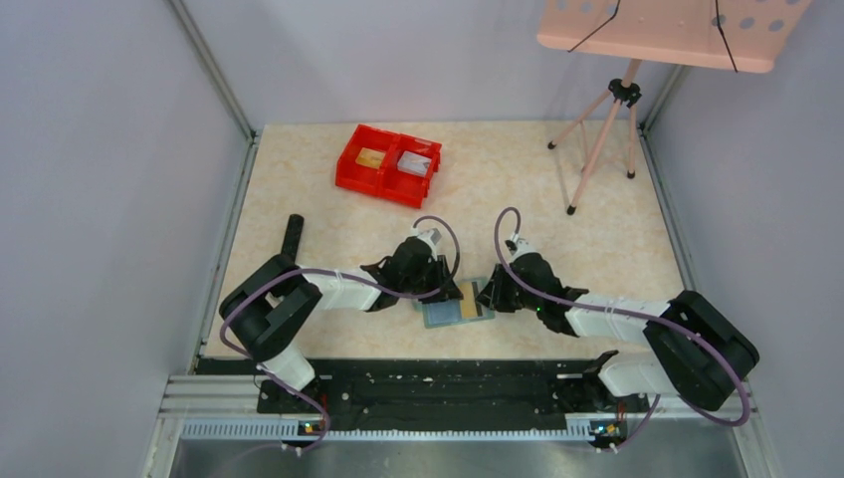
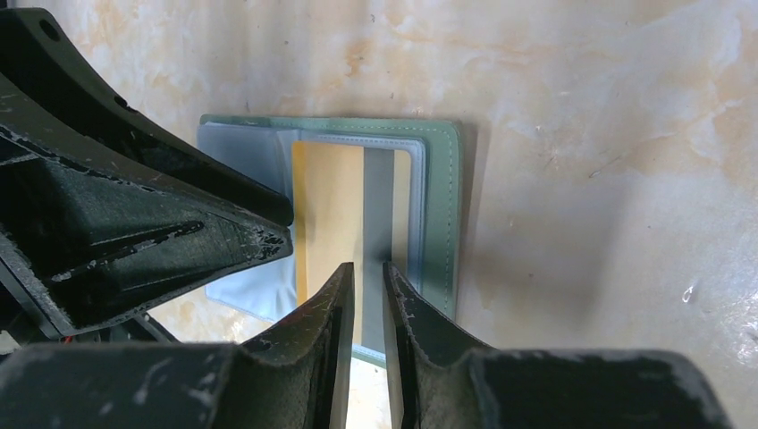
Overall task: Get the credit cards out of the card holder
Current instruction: Remove the credit card from the card holder.
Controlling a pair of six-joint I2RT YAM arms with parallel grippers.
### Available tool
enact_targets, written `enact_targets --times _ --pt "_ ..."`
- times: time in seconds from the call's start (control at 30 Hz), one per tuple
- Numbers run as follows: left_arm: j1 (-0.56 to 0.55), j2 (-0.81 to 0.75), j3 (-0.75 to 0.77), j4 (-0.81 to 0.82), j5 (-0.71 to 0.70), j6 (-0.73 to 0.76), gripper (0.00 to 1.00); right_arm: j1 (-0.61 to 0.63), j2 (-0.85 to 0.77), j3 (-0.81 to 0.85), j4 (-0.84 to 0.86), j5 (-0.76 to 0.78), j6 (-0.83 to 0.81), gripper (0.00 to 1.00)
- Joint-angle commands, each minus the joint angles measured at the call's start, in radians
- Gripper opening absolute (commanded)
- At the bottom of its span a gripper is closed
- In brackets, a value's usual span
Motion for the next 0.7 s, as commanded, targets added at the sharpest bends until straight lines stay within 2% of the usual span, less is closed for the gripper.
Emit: enact_targets --times 0.0,0.37,0.53,0.67 --pt "-0.012 0.033 0.019 0.042 -0.008 -0.001 0.32 -0.01 0.005 -0.023 -0.01 0.021 0.004 0.18" --pt "-0.027 0.053 0.026 0.056 -0.011 -0.018 0.3 -0.011 0.001 -0.031 -0.003 0.022 0.01 0.18" --pt "-0.029 0.048 0.027 0.051 -0.017 -0.024 0.18 -0.012 -0.004 -0.032 -0.008 0.028 0.01 0.18" --pt "-0.029 0.046 0.037 0.024 -0.021 -0.022 0.04 -0.014 -0.01 -0.029 -0.02 0.034 0.01 0.18"
